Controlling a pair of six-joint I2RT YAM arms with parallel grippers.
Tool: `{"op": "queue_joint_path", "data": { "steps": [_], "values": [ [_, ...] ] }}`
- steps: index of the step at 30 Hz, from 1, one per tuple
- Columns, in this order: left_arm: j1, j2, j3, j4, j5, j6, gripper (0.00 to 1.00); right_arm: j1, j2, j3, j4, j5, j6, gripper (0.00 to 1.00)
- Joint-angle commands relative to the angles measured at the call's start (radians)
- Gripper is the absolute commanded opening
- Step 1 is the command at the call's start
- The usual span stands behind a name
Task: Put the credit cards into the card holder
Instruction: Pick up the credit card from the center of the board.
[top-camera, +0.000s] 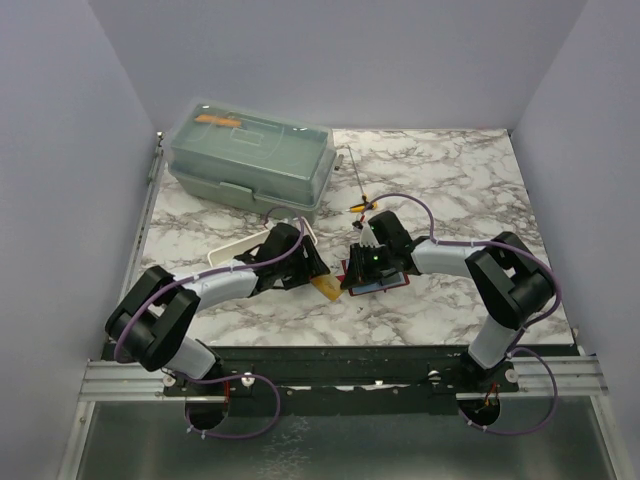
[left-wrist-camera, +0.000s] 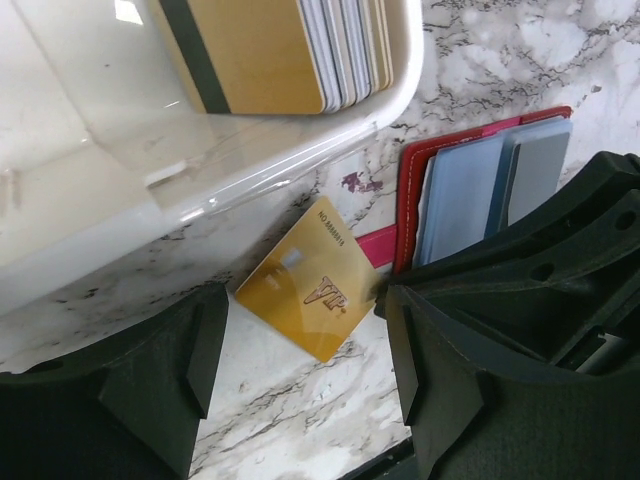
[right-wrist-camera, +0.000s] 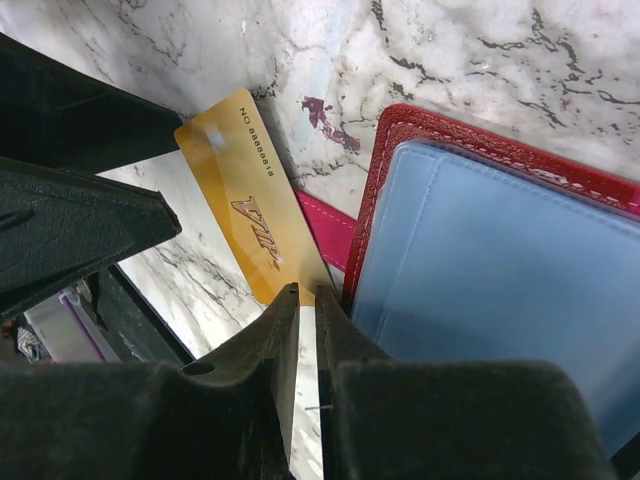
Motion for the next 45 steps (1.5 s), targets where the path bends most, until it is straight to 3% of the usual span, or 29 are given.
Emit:
{"op": "queue_joint_path", "data": {
  "steps": [1,14,27,36,45],
  "values": [
    [0.003,0.042,0.005,0.057,0.018,0.024,0.71,0.007,0.035,0.012,0.002,0.035,-0.002,0.15],
    [0.003,0.001,-0.051,0.195,0.083,-0.041,0.68,0.007,0.047,0.015,0.004,0.024,-0.008,0.14],
    [0.003,0.069,-0.081,0.335,0.118,-0.118,0.58,0.007,0.062,0.019,0.007,0.015,-0.011,0.13],
    [0.003,0.128,-0.075,0.393,0.135,-0.153,0.46,0.007,0.067,0.018,0.007,0.013,-0.012,0.13],
    [0.003,0.181,-0.072,0.422,0.153,-0.166,0.46,0.006,0.07,0.016,0.01,0.018,-0.009,0.13]
  ]
}}
